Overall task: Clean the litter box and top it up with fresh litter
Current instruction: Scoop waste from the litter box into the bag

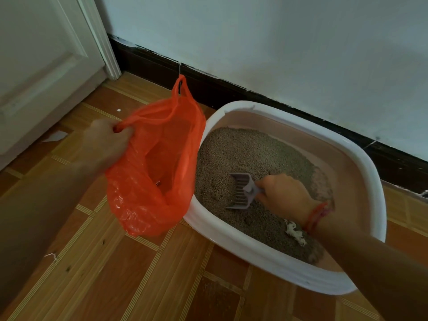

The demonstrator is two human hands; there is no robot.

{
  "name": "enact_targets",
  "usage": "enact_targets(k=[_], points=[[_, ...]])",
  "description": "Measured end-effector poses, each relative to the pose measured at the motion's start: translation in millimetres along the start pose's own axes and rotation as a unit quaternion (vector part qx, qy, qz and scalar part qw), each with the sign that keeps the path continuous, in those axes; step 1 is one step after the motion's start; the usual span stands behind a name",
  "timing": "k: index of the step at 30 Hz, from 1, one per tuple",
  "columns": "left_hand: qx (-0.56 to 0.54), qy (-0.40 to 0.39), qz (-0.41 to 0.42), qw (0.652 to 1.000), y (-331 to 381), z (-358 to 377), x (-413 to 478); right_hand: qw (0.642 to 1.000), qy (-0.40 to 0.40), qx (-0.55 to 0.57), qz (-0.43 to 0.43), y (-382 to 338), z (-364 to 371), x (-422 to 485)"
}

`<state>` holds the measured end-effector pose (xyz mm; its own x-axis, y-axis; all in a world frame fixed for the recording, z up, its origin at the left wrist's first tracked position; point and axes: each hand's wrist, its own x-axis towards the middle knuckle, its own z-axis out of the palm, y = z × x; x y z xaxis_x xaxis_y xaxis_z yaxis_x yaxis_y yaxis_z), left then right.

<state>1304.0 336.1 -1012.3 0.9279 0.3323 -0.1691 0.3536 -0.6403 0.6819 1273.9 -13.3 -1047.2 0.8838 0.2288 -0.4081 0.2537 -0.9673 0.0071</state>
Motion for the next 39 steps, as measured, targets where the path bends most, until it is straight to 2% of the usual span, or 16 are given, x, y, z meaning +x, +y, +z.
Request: enact_targets(k=[7, 14, 20, 25, 30, 39], points=[[0.002, -0.001, 0.007, 1.0, 2, 1, -2, 0.997, -0.005, 0.075, 0.008, -16, 16, 8], [0.006, -0.006, 0.008, 1.0, 2, 2, -2, 0.964, -0.033, 0.265, 0.004, -17, 20, 8], [0.013, -0.01, 0.002, 1.0, -3, -1, -2, 0.957, 0.001, 0.29, -0.001, -5, 23, 6], [0.011, -0.013, -0.007, 1.0, -1, -3, -3, 0.937, 0.052, 0.345, 0.004, 8, 12, 2], [0.011, -0.017, -0.019, 1.0, 2, -3, -4, 0.927, 0.093, 0.36, 0.048, 30, -4, 2], [0.008, -0.016, -0.011, 1.0, 2, -5, -5, 0.933, 0.118, 0.334, 0.058, 34, -37, -7]])
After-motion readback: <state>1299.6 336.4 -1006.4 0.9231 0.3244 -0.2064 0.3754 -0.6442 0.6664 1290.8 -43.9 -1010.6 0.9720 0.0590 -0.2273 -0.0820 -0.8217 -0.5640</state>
